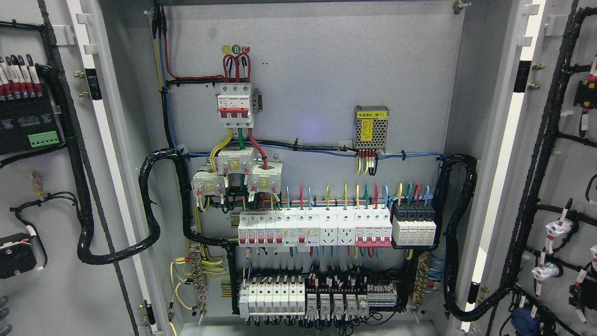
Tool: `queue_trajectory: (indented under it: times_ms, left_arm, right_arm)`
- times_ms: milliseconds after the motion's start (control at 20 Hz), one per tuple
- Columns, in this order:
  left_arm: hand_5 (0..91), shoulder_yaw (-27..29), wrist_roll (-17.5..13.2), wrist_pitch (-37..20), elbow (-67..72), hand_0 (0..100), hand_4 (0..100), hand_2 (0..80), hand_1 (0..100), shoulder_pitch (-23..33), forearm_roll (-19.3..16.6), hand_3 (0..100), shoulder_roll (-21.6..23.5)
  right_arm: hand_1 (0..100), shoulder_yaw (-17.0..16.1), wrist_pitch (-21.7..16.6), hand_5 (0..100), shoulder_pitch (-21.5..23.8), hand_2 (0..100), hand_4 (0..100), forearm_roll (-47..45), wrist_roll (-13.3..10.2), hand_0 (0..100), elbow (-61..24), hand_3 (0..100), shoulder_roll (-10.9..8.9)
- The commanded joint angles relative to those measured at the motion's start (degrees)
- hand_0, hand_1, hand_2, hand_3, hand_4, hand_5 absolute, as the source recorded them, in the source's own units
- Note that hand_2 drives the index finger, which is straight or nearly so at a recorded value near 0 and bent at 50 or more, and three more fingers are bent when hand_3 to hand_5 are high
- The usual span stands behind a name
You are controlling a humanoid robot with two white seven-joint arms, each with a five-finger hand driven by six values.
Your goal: Open door with both hands
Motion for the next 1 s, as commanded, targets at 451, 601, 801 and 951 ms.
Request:
queue_trajectory:
  times_ms: [451, 601, 801, 951]
  left_arm:
    - [0.0, -3.45, 0.17, -1.11, -5.26, 0, 4, 0.0, 0, 4.57, -0.08, 0, -1.34]
    - [0.0, -4.68, 0.17, -1.11, -5.26, 0, 4, 0.0, 0, 4.92, -0.25, 0, -1.34]
    - [0.0, -7.23, 0.26, -1.03, -5.17, 0, 4, 0.0, 0, 5.36, -0.43, 0, -1.34]
    - [0.0, -9.07, 0.26, -1.03, -5.17, 0, 4, 0.0, 0, 5.80, -0.51, 0, -1.34]
  right_arm:
    - [0, 3.98, -0.11, 0, 0.51, 0, 0, 0.28, 0.59, 0, -4.60, 0, -0.06]
    - [0, 5.65, -0.11, 0, 0.33, 0, 0, 0.63, 1.13, 0, -5.04, 0, -0.06]
    - [0, 6.88, -0.11, 0, 0.16, 0, 0, 0.80, 1.21, 0, -5.91, 0, -0.06]
    - [0, 7.84, -0.11, 0, 0.07, 0, 0, 0.89, 1.13, 0, -6.44, 0, -0.06]
